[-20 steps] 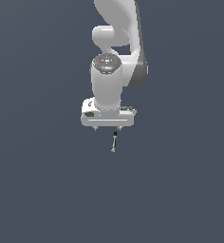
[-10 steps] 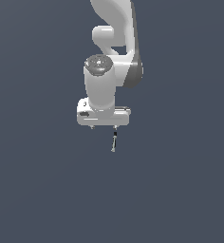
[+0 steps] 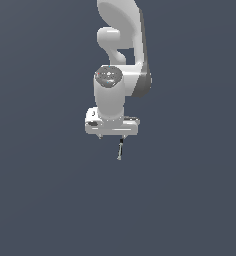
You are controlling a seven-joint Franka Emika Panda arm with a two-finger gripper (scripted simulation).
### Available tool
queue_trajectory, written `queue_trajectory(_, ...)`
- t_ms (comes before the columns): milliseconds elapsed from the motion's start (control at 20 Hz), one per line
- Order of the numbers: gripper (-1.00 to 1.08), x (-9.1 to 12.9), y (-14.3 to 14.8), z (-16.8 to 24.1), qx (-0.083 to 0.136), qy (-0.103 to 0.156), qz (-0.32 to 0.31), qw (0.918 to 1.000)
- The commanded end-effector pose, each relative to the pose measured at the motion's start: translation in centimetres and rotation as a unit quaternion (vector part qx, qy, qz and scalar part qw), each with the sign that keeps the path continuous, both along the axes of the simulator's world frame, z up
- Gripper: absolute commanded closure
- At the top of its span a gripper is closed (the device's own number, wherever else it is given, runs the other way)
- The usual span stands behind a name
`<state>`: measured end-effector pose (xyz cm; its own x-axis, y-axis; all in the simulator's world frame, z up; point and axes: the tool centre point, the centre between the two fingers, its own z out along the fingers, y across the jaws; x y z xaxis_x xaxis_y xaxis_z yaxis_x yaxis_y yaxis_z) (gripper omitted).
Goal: Pick up the object and move it to a goal position.
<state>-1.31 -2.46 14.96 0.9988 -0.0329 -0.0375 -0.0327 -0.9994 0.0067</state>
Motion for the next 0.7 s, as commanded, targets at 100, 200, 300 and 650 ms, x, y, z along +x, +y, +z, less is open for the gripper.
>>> queue_trajectory(100,-0.92,-0.4,1.0,-2.5,0.000,-0.005,-0.013,0.9999)
queue_trajectory(200,-0.92,-0.6,1.6,-3.9,0.000,-0.008,-0.020,0.9998)
queue_trajectory(300,-0.92,-0.9,2.2,-5.2,0.001,-0.011,-0.027,0.9996)
queue_trajectory(650,-0.92,-1.8,3.4,-8.2,0.001,-0.017,-0.044,0.9989)
